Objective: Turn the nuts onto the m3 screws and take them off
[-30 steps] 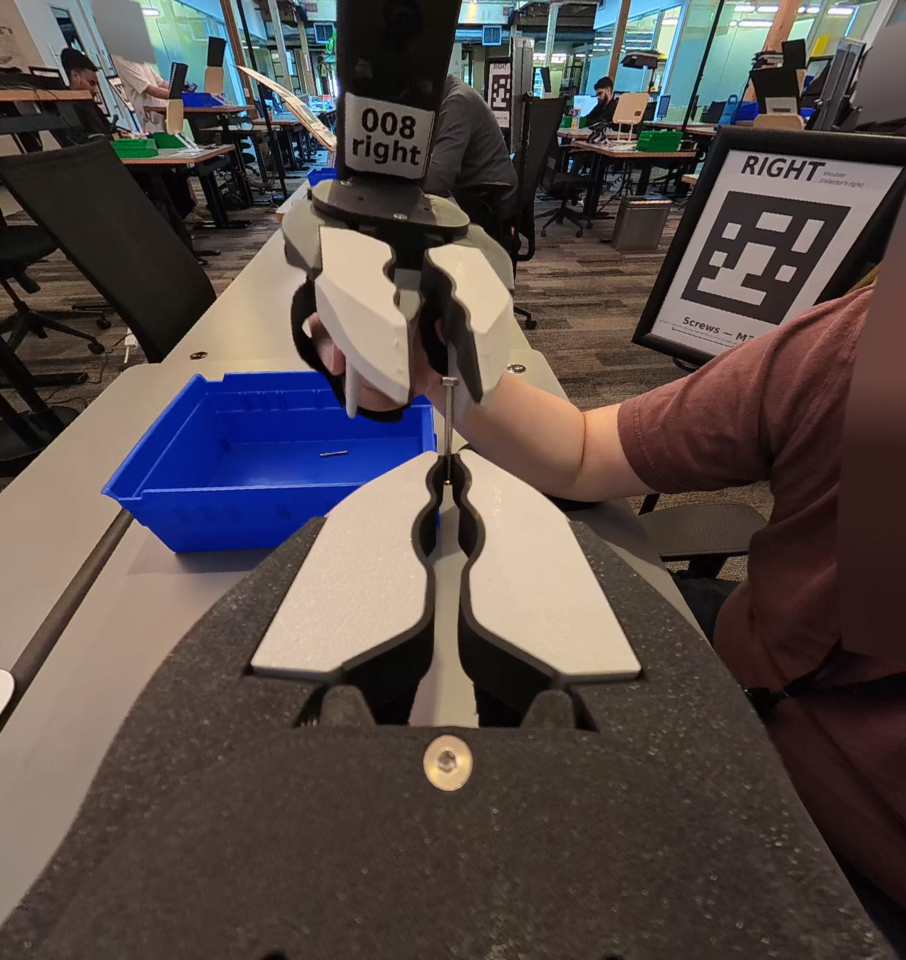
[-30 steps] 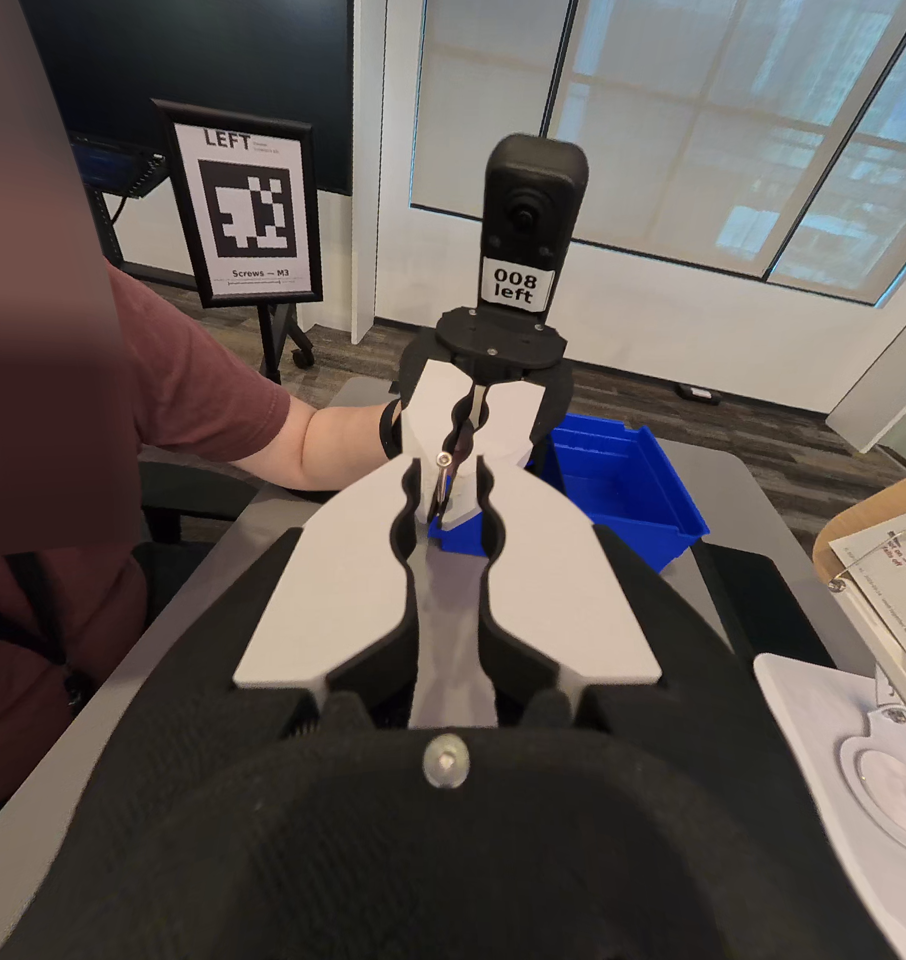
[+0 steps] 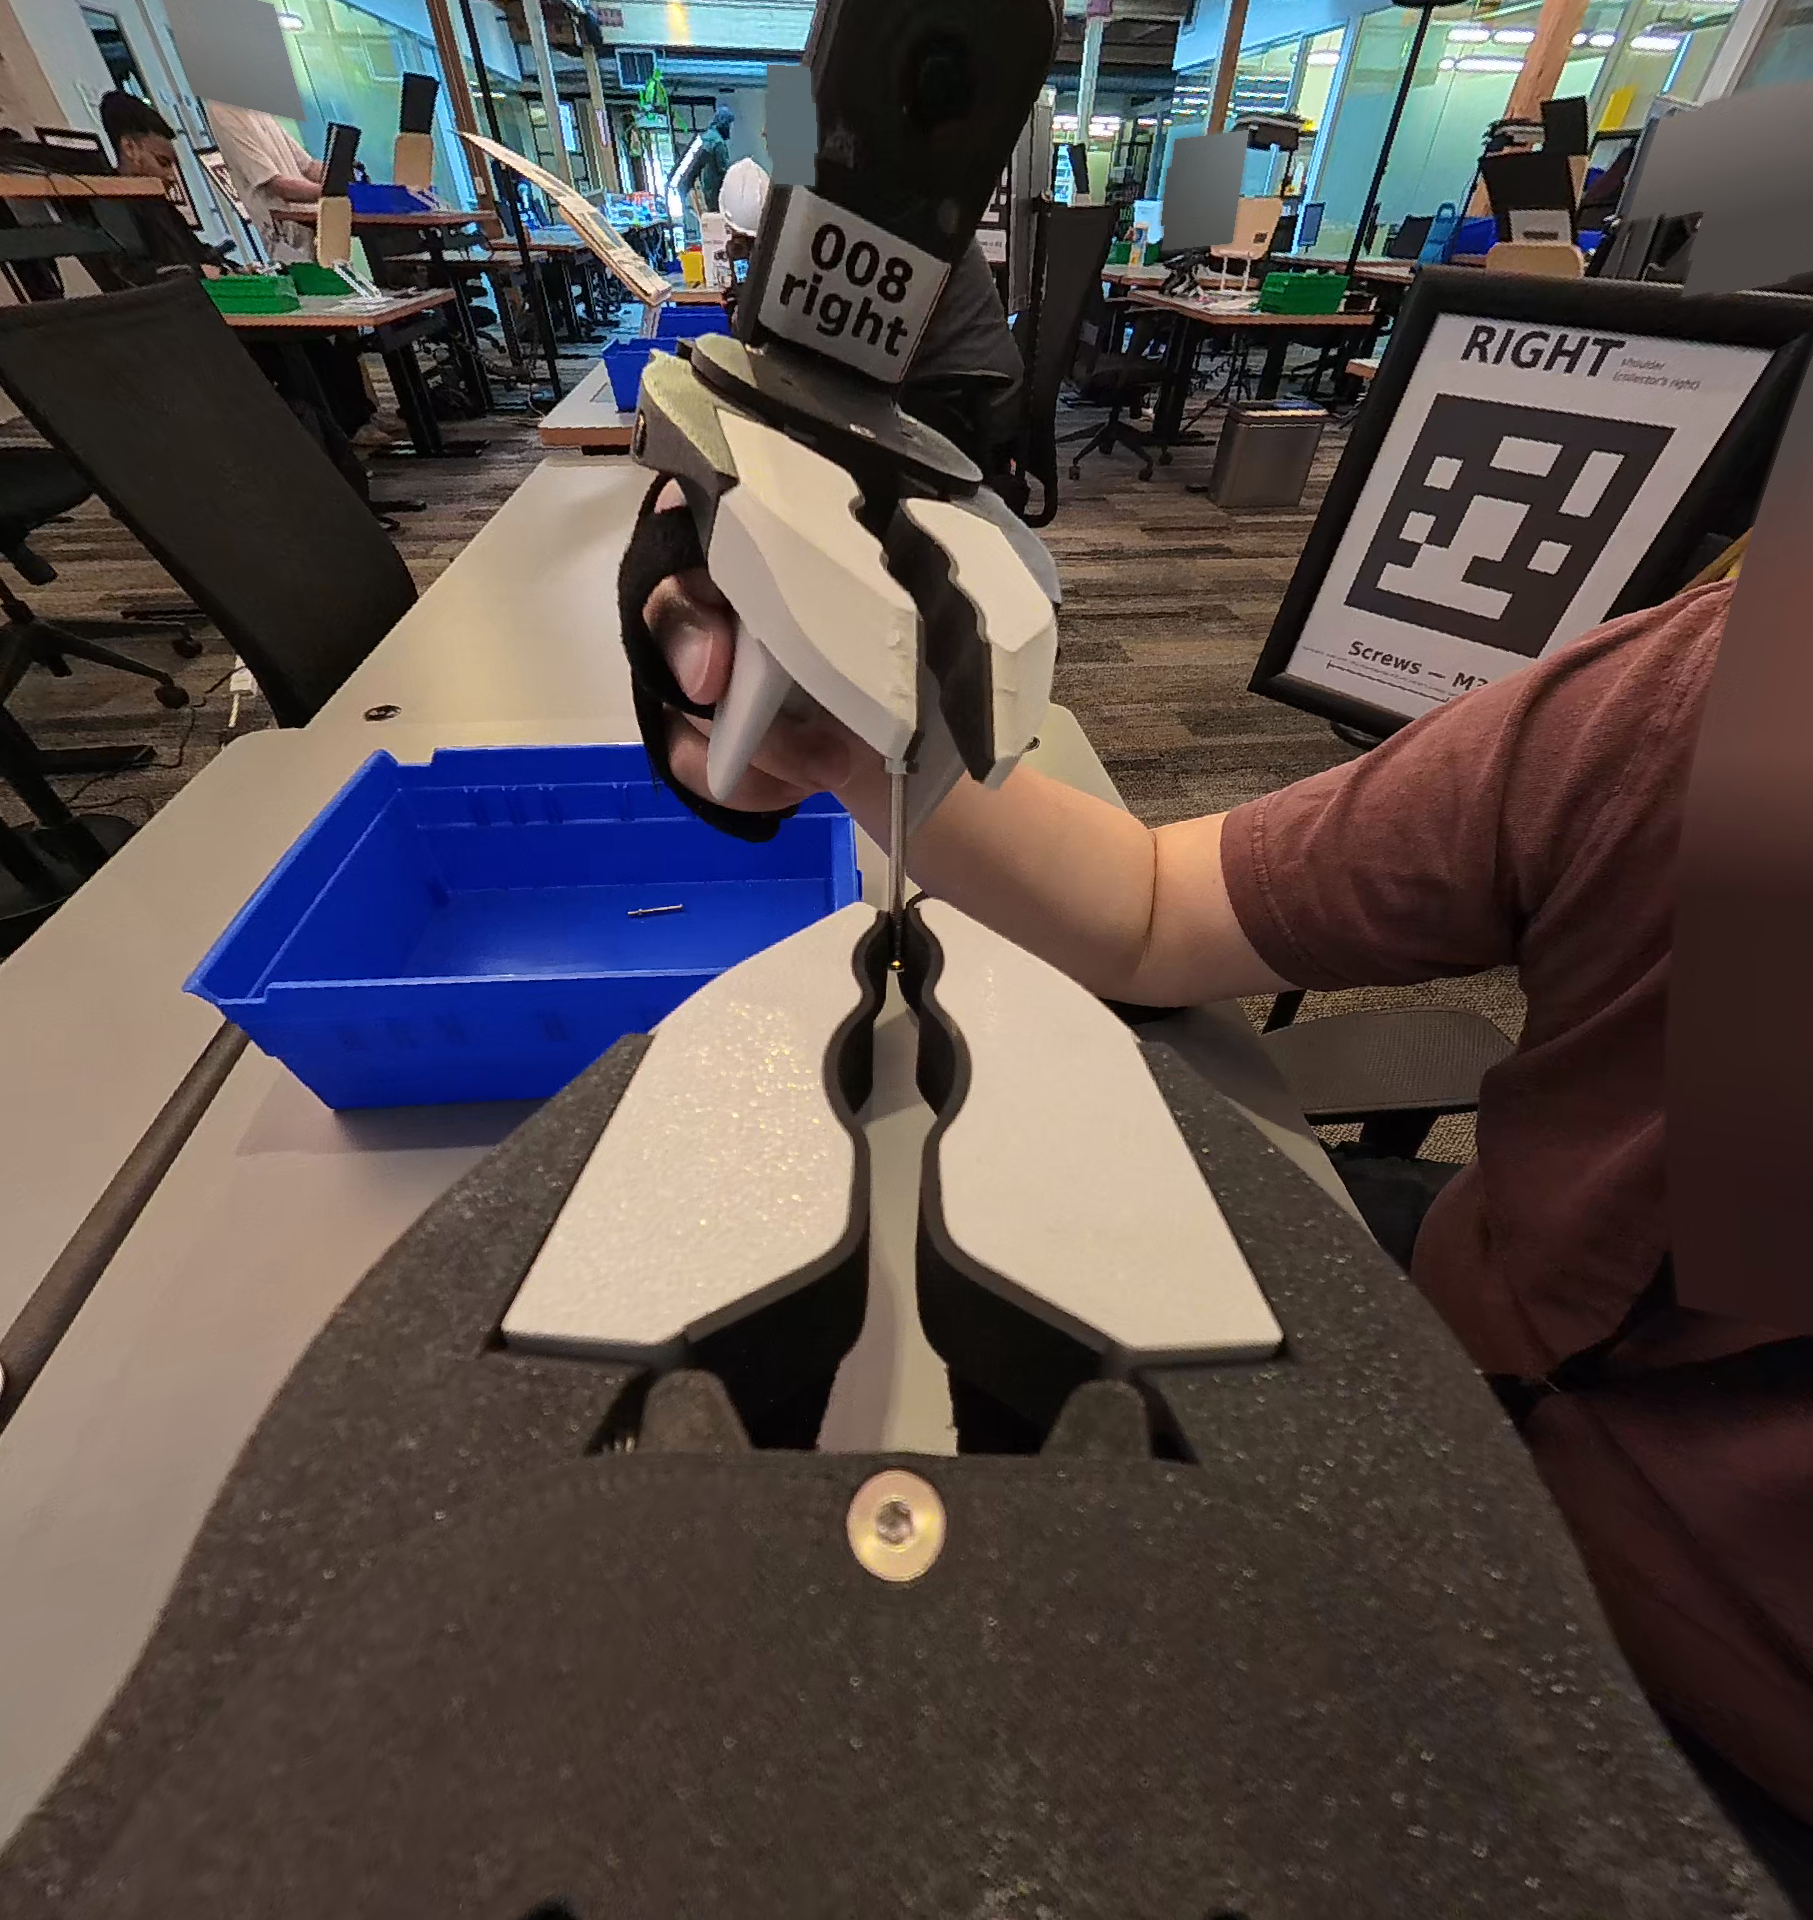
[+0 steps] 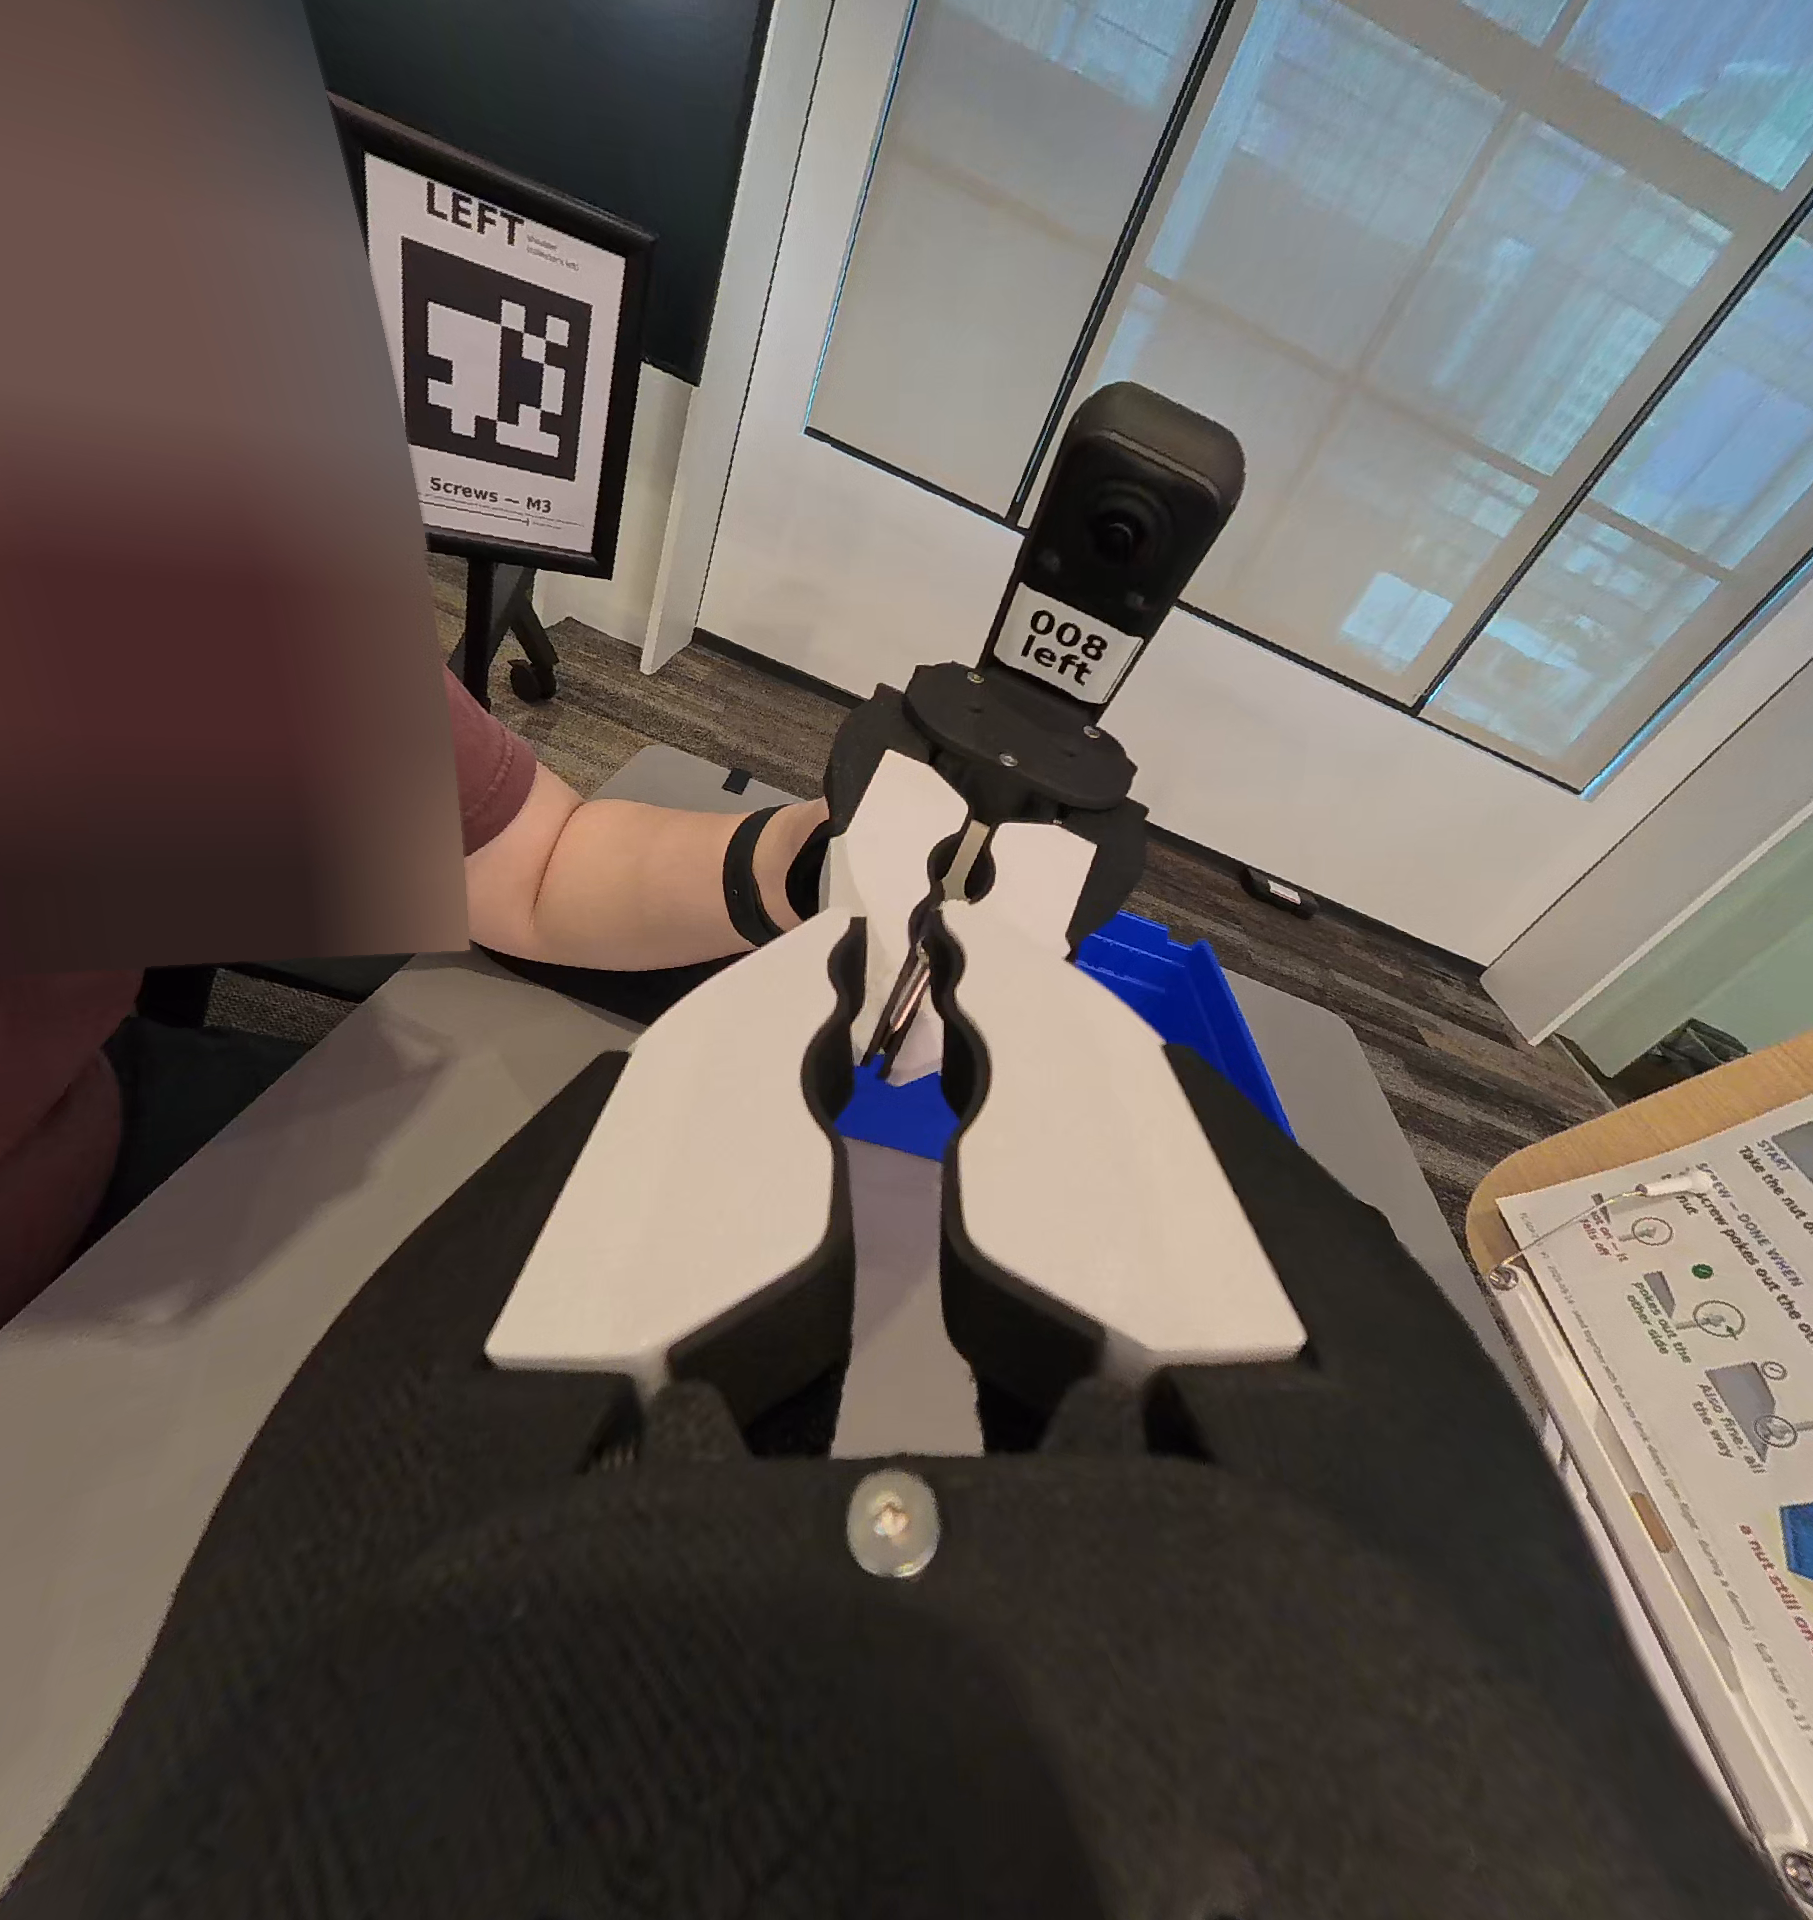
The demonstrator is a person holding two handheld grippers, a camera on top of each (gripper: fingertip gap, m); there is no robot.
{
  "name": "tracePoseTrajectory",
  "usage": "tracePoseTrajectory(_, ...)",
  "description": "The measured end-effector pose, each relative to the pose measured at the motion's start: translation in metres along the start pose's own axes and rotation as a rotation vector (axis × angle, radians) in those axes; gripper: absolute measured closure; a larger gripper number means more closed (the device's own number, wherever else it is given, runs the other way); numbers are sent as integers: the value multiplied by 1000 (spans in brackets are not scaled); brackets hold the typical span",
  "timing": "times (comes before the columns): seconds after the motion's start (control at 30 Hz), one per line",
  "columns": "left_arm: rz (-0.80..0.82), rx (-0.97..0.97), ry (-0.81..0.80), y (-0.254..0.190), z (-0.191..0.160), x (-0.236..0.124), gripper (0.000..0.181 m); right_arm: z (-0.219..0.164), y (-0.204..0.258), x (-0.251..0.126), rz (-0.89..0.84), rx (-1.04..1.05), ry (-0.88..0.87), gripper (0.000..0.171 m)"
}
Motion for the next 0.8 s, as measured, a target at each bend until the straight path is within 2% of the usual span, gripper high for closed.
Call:
tracePoseTrajectory(0.27, -5, 0, -17, -1, 2, -1, 179, -3, -5, 0, -2, 32, -52, 154)
tracePoseTrajectory(0.8, 2, -10, -19, 1, 2, -3, 179, -1, -4, -1, -44, 3, -21, 153)
Point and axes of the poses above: each gripper's, where its closed fingertips meet, x out along the fingers, z out of its top, y = z × x across the jaws, the point moved 9 cm from there along -x, back along the fingers, and after that the axes turned 13 degrees about z, right-handed, at the moved point
